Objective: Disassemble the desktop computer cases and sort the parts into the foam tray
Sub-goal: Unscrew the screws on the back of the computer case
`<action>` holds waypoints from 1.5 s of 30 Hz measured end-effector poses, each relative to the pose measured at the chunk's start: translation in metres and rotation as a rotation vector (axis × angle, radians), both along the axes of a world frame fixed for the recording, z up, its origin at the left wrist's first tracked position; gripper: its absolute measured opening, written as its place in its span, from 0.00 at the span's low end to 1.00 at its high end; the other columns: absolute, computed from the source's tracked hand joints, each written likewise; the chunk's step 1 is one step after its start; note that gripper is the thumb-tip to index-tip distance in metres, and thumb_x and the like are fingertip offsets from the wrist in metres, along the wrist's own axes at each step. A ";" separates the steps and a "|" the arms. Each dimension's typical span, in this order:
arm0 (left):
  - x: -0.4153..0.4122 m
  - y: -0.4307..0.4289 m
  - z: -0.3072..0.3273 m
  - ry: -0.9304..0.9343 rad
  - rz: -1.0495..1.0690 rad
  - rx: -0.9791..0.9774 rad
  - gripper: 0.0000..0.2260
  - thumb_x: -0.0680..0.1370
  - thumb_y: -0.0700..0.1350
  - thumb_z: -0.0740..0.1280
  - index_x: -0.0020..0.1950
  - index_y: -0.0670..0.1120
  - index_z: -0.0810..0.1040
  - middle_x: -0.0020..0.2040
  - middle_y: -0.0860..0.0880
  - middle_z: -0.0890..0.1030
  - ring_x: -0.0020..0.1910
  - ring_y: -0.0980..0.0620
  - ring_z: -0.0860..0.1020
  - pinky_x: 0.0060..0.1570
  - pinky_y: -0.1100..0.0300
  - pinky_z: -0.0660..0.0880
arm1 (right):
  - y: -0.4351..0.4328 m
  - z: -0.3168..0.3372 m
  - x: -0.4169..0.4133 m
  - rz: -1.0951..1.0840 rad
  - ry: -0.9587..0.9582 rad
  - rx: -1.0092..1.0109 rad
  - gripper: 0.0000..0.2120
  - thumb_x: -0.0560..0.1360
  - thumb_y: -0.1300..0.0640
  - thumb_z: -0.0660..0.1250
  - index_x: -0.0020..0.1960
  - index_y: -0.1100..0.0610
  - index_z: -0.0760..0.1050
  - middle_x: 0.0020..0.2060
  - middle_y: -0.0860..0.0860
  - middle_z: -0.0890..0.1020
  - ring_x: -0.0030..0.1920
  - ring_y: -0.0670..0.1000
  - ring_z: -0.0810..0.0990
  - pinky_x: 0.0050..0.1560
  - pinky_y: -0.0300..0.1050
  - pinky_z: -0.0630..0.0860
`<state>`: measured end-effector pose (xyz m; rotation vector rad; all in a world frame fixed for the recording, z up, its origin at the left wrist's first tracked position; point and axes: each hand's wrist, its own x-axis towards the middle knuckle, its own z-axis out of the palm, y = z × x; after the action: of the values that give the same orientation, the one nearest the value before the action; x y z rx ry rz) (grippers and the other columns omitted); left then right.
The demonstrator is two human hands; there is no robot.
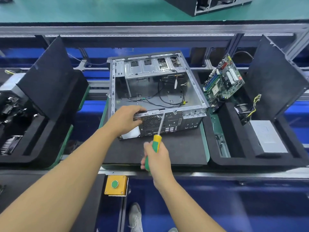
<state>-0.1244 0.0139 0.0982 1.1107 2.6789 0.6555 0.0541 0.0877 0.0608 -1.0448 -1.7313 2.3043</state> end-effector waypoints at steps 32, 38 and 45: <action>0.061 0.075 0.006 0.362 -0.248 0.348 0.15 0.70 0.36 0.65 0.55 0.43 0.82 0.55 0.48 0.82 0.54 0.43 0.79 0.52 0.47 0.73 | 0.178 -0.020 0.039 -0.304 -0.278 0.739 0.07 0.77 0.54 0.69 0.43 0.56 0.76 0.35 0.52 0.79 0.39 0.56 0.76 0.36 0.48 0.68; 0.100 0.115 -0.012 0.285 -0.414 0.339 0.11 0.71 0.34 0.64 0.49 0.43 0.82 0.48 0.50 0.82 0.46 0.45 0.79 0.44 0.49 0.71 | 0.281 -0.045 0.067 -0.044 -0.645 0.926 0.07 0.79 0.55 0.67 0.45 0.59 0.76 0.42 0.58 0.79 0.48 0.61 0.78 0.43 0.47 0.69; 0.078 0.088 -0.013 0.321 -0.184 0.432 0.12 0.71 0.36 0.61 0.48 0.42 0.83 0.49 0.48 0.82 0.48 0.44 0.79 0.49 0.48 0.72 | 0.301 -0.061 0.068 -0.004 -0.650 0.922 0.12 0.78 0.59 0.64 0.35 0.56 0.71 0.32 0.52 0.74 0.40 0.59 0.73 0.38 0.47 0.65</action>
<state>-0.0463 0.1015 0.0849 1.6745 2.7082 1.1448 0.1225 0.3889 -0.0002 -1.5739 -2.5499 0.8853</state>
